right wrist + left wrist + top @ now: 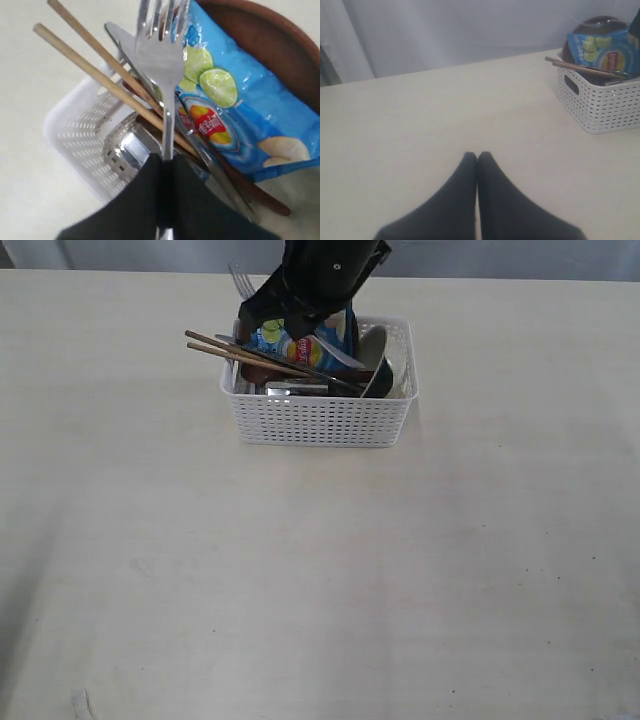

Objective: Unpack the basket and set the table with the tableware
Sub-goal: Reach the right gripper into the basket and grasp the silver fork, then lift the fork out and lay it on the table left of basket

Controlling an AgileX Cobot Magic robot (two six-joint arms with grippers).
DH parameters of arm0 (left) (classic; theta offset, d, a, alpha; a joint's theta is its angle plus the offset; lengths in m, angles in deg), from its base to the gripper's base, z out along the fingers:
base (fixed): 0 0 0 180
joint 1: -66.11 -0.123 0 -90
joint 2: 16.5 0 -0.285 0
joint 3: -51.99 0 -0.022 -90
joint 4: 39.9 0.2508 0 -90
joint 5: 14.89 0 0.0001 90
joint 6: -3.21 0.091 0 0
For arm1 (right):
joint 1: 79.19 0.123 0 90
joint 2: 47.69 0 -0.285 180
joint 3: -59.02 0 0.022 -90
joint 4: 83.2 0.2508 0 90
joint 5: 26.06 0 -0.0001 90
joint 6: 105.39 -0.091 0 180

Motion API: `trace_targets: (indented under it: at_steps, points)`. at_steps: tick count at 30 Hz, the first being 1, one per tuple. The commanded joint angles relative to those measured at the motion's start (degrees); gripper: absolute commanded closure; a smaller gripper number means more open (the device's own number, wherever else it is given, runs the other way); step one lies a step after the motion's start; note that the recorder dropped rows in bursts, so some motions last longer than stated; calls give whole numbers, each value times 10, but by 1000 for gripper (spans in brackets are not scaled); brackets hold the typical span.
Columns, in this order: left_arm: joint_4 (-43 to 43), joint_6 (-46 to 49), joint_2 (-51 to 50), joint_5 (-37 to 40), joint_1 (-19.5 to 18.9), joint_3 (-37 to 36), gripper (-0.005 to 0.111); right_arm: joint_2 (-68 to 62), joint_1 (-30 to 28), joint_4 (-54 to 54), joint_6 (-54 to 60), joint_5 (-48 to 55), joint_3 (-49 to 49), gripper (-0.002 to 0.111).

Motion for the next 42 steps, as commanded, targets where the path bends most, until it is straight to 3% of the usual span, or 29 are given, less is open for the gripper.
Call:
trace_targets:
  at_steps: [1, 5, 8, 12, 15, 18, 21, 42]
  points:
    - [-1, 0, 2, -3, -1, -1, 107, 45, 20, -2, -4, 39, -11, 109]
    - [-1, 0, 2, -3, -1, -1, 107, 80, 35, -9, -45, 41, -11, 109]
    - [-1, 0, 2, -3, -1, -1, 107, 122, 36, -7, -172, 73, -11, 109]
    - [-1, 0, 2, -3, -1, -1, 107, 151, 90, -15, -279, 131, 49, 109]
    - [-1, 0, 2, -3, -1, -1, 107, 159, 150, -15, -395, 32, 161, 109]
    - [-1, 0, 2, -3, -1, -1, 107, 151, 212, -15, -493, -135, 264, 109]
    - [-1, 0, 2, -3, -1, -1, 107, 132, 233, -14, -541, -213, 307, 109]
    - [-1, 0, 2, -3, -1, -1, 107, 2, 226, -11, -670, -325, 319, 109]
